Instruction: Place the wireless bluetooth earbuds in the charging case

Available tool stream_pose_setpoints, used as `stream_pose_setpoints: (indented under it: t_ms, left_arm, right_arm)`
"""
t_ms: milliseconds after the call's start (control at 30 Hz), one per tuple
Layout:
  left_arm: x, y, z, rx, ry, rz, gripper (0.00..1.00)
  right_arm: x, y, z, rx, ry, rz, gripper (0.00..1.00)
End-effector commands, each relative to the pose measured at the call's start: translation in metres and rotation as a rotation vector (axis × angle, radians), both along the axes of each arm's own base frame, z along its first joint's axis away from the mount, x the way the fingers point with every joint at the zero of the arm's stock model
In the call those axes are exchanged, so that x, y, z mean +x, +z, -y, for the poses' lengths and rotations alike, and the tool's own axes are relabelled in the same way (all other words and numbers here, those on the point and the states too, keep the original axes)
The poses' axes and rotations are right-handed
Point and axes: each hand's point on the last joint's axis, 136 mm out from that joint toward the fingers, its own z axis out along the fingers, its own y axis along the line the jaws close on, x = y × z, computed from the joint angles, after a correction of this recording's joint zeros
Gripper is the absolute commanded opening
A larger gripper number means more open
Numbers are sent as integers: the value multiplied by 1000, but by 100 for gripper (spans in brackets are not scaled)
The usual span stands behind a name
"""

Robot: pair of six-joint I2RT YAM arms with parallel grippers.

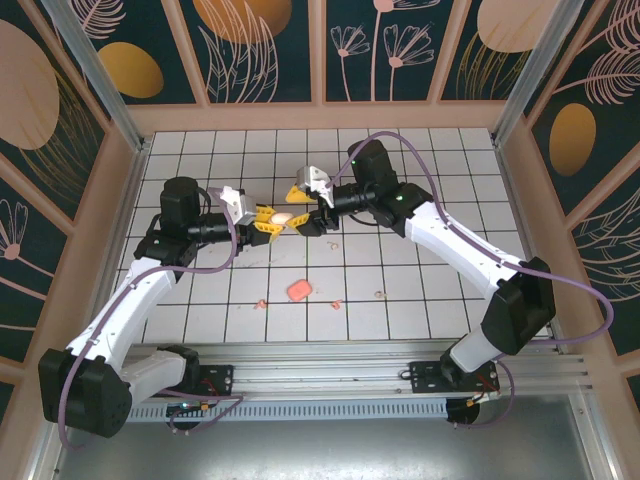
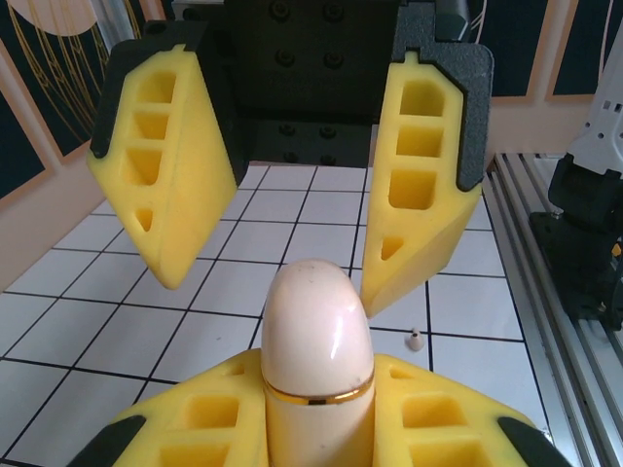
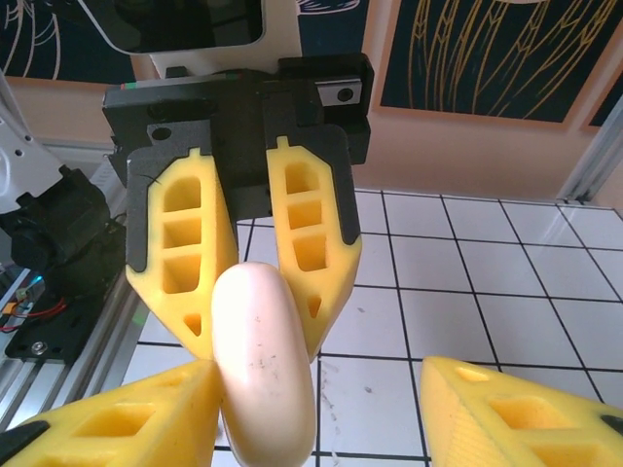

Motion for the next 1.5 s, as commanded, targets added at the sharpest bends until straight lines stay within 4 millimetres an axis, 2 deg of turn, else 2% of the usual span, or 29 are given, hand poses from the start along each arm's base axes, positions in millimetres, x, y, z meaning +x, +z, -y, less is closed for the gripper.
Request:
stream_pose_setpoints:
  t_ms: [0, 433, 633, 867, 967, 1467]
  left_arm:
    - [-14, 8, 2, -30, -54, 18, 16]
    - [-17, 10, 2, -58, -64, 16, 16]
    - [-21, 12, 2, -85, -63, 23, 16]
    - [-20, 14, 3, -95, -70, 24, 16]
    - [-19, 14, 3, -95, -71, 26, 16]
    - [-21, 17, 5, -91, -81, 38, 16]
  right_arm:
    - [21, 17, 11, 45, -106, 68, 56]
    - [26, 8, 12, 66, -143, 38, 56]
    - [40, 4, 14, 73, -224, 6, 56]
    - [13, 11, 17, 116, -44, -68, 55]
    - [4, 9, 16, 105, 15, -99, 52]
    - [1, 13, 0, 107, 73, -133, 39]
